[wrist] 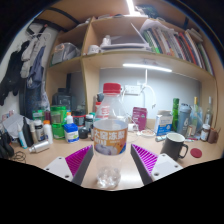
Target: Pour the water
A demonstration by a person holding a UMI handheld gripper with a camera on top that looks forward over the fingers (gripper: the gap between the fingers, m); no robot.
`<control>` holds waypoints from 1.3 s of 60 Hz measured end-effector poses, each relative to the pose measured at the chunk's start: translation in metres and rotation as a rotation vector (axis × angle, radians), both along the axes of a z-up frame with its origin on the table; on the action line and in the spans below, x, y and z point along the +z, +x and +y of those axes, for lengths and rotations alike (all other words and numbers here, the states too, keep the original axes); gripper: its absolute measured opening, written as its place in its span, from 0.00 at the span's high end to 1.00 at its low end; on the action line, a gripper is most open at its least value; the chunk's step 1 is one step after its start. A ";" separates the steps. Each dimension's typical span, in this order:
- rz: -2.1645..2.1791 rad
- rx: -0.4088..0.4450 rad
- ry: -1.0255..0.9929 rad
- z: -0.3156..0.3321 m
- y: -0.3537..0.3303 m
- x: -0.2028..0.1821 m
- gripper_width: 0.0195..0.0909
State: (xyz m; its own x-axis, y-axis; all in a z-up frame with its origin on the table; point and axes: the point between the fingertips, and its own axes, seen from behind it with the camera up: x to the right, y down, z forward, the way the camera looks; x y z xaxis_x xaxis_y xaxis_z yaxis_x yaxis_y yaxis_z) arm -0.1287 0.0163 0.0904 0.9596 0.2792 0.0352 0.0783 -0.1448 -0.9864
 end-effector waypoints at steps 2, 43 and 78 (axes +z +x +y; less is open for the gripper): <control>0.005 -0.003 0.000 0.010 -0.004 -0.001 0.09; 0.842 0.148 -0.316 0.070 0.014 0.056 0.67; 1.964 0.280 -0.744 0.089 0.057 0.108 0.67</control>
State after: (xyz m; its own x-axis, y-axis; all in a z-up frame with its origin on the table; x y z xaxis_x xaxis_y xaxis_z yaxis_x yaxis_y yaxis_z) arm -0.0716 0.1053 0.1982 -0.4641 -0.1306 -0.8761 -0.6490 -0.6230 0.4366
